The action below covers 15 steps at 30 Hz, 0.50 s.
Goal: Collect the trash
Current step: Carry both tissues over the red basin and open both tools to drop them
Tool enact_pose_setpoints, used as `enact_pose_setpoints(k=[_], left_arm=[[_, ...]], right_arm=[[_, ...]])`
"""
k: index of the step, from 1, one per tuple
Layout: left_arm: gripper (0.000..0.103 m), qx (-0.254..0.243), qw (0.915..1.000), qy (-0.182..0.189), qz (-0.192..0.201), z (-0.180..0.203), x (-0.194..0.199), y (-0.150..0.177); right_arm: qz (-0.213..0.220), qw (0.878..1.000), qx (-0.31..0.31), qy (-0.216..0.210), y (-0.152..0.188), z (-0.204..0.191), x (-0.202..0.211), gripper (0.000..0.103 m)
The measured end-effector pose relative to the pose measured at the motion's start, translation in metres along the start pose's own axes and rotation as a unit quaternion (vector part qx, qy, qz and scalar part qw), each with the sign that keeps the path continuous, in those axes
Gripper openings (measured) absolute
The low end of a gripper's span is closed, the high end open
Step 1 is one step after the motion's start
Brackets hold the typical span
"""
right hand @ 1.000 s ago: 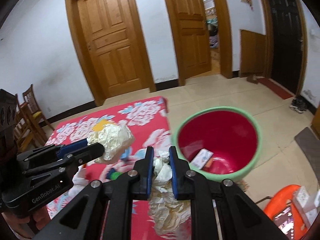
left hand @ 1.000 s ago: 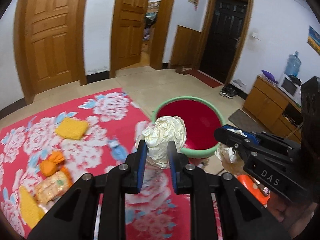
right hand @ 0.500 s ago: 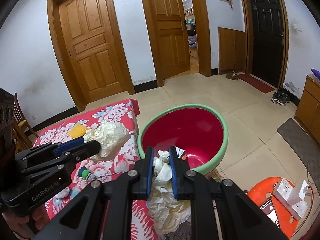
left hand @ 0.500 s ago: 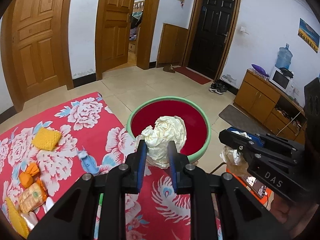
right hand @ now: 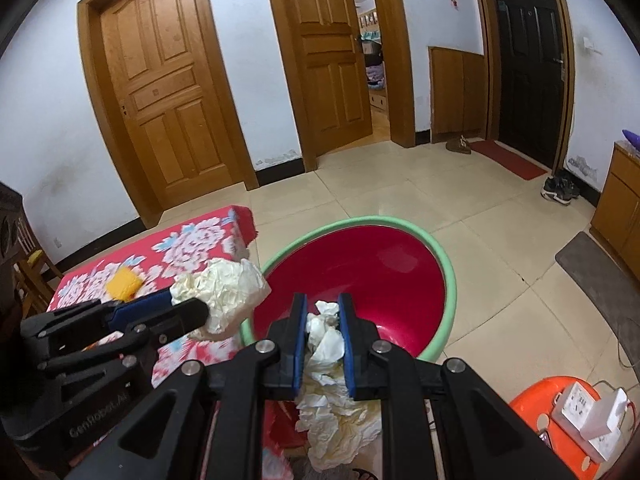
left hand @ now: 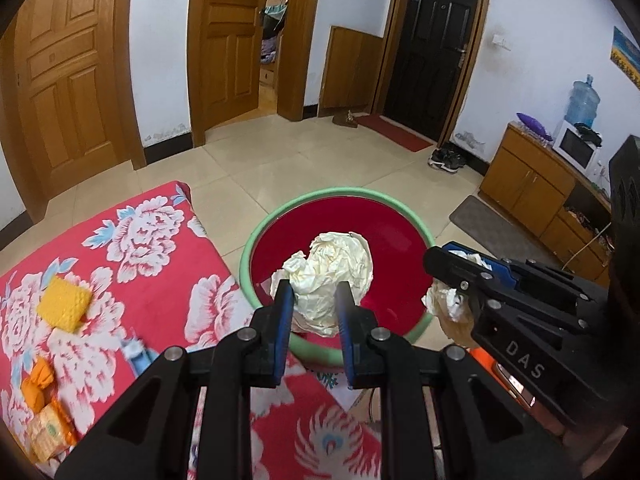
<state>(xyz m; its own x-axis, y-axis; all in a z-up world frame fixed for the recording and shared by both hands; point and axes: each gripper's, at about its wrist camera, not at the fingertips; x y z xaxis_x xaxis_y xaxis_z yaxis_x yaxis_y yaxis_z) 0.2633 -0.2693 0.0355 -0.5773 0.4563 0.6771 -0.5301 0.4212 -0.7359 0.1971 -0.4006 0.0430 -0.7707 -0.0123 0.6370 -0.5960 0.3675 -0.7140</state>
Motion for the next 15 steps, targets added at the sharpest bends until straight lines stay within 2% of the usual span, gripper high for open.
enact_pose_setpoints(k=[7, 15], left_arm=[[0.021, 0.007, 0.9998, -0.002, -0.018, -0.004, -0.038, -0.014], [0.022, 0.01, 0.9997, -0.007, -0.023, -0.002, -0.061, -0.024]], right_arm=[[-0.007, 1.0, -0.011, 0.009, -0.016, 0.02, -0.033, 0.017], [-0.018, 1.0, -0.012, 0.018, -0.023, 0.033, -0.058, 0.017]])
Point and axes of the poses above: each gripper's, at about its wrist camera, not at the fingertips, and x roughly against the way its jaws point, z to its right, y to its underside, and after that the axes turned 12 degrees about -x, right-handed
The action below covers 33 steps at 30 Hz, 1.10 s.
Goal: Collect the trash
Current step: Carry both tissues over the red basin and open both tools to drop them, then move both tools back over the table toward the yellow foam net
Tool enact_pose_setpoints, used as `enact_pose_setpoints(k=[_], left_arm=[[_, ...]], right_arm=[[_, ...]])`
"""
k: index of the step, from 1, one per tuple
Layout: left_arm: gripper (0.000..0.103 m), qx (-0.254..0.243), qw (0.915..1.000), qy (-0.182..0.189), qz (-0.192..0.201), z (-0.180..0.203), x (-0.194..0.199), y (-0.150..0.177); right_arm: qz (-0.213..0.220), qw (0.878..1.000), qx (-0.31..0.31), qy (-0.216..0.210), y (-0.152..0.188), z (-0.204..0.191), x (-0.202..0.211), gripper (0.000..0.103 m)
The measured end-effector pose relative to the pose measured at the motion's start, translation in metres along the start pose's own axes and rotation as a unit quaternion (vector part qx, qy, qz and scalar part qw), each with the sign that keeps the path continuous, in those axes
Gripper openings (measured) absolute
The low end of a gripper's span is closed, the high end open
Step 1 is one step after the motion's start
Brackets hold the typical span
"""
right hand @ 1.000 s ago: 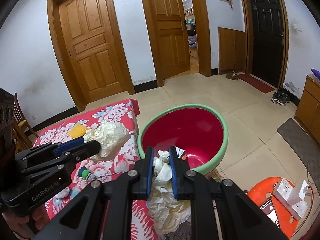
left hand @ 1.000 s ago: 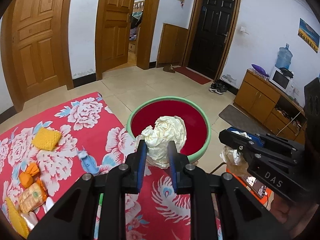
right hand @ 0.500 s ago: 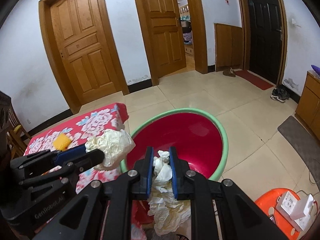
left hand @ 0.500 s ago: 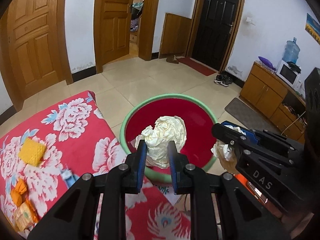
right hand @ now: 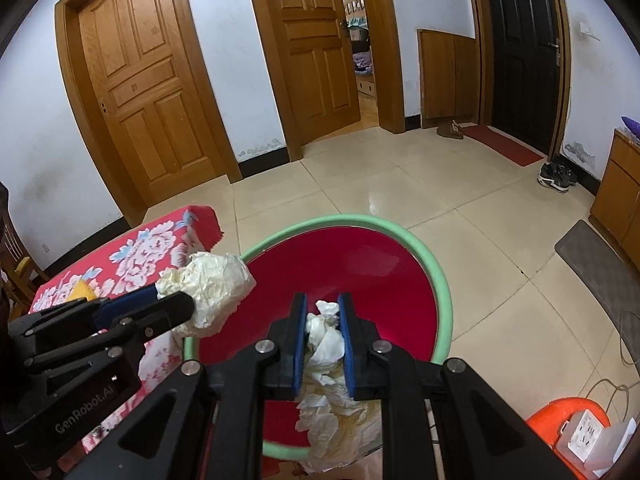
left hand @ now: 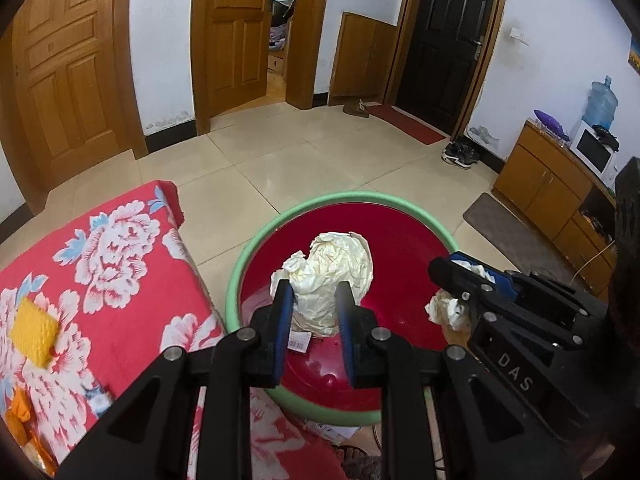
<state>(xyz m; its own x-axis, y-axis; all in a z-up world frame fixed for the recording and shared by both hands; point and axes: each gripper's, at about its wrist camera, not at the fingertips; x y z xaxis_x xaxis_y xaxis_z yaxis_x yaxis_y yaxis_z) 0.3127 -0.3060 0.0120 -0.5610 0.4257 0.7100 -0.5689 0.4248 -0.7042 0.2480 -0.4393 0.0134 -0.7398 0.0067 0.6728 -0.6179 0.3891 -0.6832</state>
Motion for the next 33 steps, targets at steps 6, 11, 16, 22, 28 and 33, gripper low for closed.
enact_pose_setpoints(k=[6, 11, 16, 22, 28, 33], left_arm=[[0.05, 0.004, 0.9998, -0.02, -0.008, -0.002, -0.009, -0.001], [0.062, 0.024, 0.9996, -0.016, 0.003, -0.01, -0.004, -0.001], [0.062, 0.019, 0.9996, -0.021, 0.002, -0.011, -0.002, 0.0], [0.062, 0.018, 0.9994, -0.026, -0.01, -0.009, 0.0, 0.007], [0.062, 0.027, 0.9993, -0.02, -0.013, -0.009, 0.013, 0.015], [0.062, 0.028, 0.9992, -0.026, -0.011, -0.008, 0.034, 0.025]], right_arm=[[0.0, 1.0, -0.006, 0.013, -0.005, 0.004, -0.006, 0.032], [0.003, 1.0, -0.003, 0.022, -0.008, 0.006, -0.007, 0.046], [0.0, 1.0, -0.001, 0.019, -0.008, 0.005, -0.005, 0.048], [0.013, 1.0, 0.018, 0.022, -0.003, -0.001, 0.006, 0.056], [0.007, 1.0, 0.016, 0.018, 0.001, -0.003, 0.014, 0.056], [0.006, 1.0, 0.016, 0.013, 0.01, -0.012, 0.027, 0.056]])
Point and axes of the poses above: each gripper's, at about its wrist camera, not at the fingertips, and x roughly against the way its jaws point, z to its right, y to its underside, and after that the axes turned 12 degrees about -x, right-handed
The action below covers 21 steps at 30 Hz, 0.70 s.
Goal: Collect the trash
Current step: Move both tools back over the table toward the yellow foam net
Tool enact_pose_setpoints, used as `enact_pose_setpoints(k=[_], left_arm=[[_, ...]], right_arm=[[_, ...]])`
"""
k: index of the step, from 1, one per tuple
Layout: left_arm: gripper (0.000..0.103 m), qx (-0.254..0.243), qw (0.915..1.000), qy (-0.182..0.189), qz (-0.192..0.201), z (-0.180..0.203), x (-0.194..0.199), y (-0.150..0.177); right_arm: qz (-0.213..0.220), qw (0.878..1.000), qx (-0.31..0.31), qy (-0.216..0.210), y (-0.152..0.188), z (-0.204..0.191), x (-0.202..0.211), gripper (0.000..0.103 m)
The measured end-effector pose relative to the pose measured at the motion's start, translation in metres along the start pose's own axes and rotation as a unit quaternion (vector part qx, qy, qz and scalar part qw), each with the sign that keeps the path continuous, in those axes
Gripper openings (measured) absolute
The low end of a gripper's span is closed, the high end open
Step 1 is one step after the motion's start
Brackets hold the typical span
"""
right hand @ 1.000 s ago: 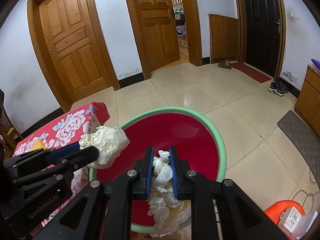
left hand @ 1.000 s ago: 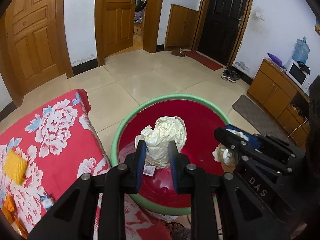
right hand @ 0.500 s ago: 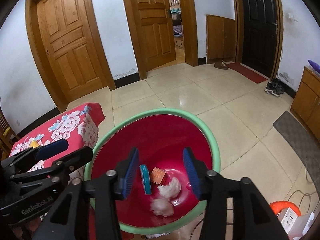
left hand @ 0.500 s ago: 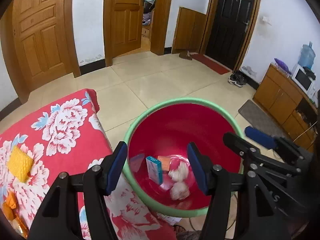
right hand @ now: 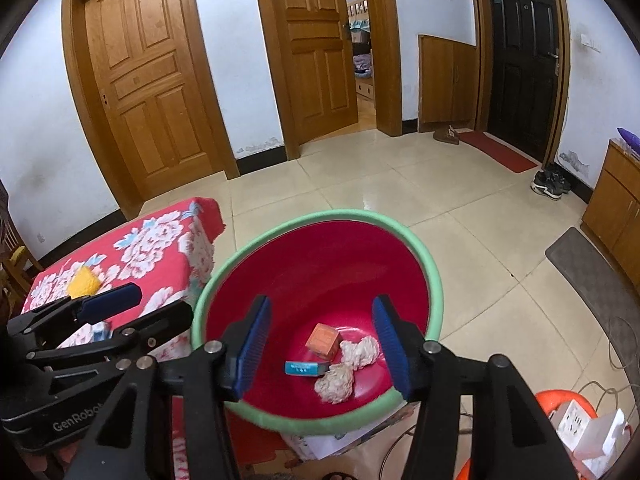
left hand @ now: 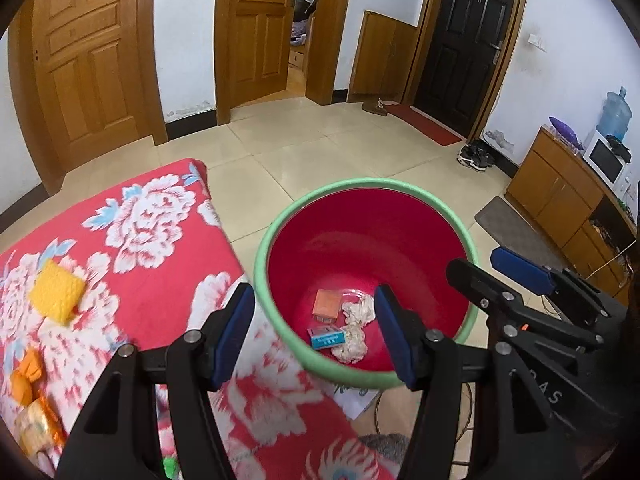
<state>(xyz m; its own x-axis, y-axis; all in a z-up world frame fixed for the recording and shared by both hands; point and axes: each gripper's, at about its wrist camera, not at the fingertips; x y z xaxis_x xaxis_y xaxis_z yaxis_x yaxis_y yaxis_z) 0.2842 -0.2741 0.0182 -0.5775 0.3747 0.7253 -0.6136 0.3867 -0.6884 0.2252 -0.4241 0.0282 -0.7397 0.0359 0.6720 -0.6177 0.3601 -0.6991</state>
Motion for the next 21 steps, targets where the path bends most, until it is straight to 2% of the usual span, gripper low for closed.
enact_pose_setpoints(k=[7, 21], left_arm=[[0.062, 0.009, 0.9999, -0.011, 0.003, -0.006, 0.035, 0.025], [0.062, 0.041, 0.9985, -0.035, 0.007, -0.033, 0.08, 0.071]], right_arm=[[-0.005, 1.0, 0.0, -0.013, 0.021, -0.013, 0.021, 0.058], [-0.015, 0.999, 0.013, -0.032, 0.059, -0.042, 0.053, 0.062]])
Point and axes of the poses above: each gripper's, at about its wrist camera, not at the fingertips, and x roughly against the way its jaws point, z to its right, y to its underside, and after that the axes turned 12 degrees about -x, right-handed
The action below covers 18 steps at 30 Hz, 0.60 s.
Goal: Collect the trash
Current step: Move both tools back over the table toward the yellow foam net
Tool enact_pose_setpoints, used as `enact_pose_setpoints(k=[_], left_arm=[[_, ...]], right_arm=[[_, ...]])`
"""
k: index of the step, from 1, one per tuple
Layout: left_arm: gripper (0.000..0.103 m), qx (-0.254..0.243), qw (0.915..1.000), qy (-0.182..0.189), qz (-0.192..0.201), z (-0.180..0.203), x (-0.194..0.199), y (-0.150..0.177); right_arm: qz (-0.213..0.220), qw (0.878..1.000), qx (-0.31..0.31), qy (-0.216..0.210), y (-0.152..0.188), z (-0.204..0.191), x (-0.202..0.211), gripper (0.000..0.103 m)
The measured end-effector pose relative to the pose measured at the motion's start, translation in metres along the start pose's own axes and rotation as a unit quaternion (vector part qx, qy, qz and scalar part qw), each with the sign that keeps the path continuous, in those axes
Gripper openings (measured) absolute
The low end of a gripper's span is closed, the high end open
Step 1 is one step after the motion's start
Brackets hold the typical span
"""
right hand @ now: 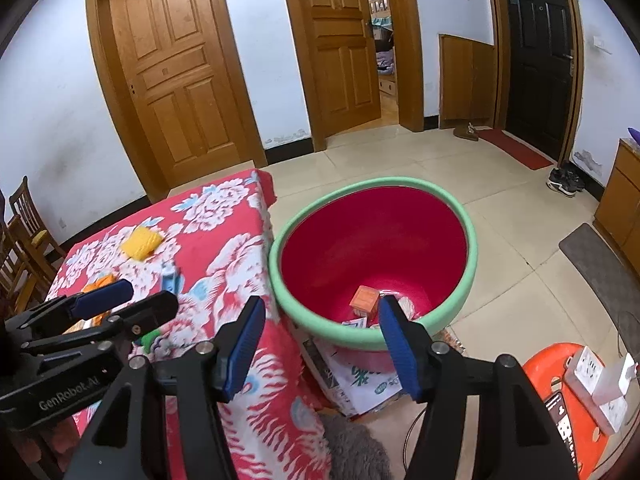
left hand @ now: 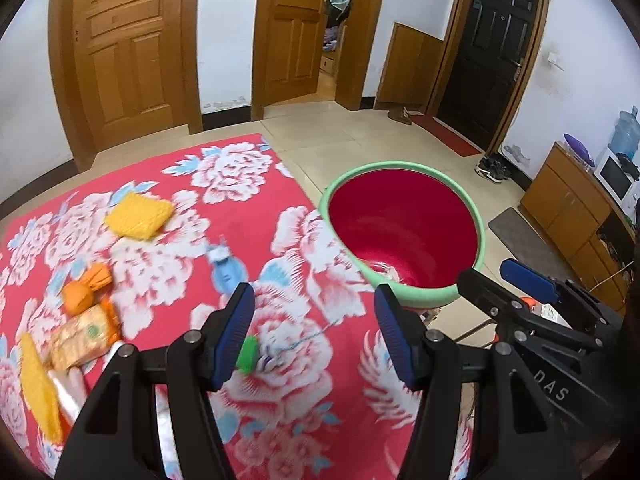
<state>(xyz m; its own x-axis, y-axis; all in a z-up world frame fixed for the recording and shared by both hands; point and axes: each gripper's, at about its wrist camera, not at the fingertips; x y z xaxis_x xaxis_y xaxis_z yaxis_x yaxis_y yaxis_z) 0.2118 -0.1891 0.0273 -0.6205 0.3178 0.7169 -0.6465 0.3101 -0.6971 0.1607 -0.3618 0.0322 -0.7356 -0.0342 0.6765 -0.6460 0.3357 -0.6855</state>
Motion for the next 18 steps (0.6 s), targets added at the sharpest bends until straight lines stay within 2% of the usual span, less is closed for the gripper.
enact_pose_setpoints(k=[8, 18], left_arm=[[0.062, 0.017, 0.9998, -0.006, 0.012, -0.017, 0.027, 0.018], [0.062, 0.046, 0.9981, -0.038, 0.015, -0.054, 0.057, 0.05]], right_arm=[[-0.001, 1.0, 0.017, -0.006, 0.014, -0.022, 0.011, 0.062], [-0.011, 0.998, 0.049, -0.048, 0.029, -0.069, 0.011, 0.062]])
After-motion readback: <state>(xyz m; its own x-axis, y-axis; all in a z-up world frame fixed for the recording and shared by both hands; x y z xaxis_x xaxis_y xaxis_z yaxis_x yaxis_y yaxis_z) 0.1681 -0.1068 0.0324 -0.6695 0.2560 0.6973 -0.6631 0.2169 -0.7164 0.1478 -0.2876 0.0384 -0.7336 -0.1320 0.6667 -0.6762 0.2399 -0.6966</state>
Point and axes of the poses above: each gripper's, at about its wrist camera, not at the fingertips, and x roughly against the way its jaws point, z to its right, y to its underside, and after that the axes turned 12 degrees about -x, right-handed
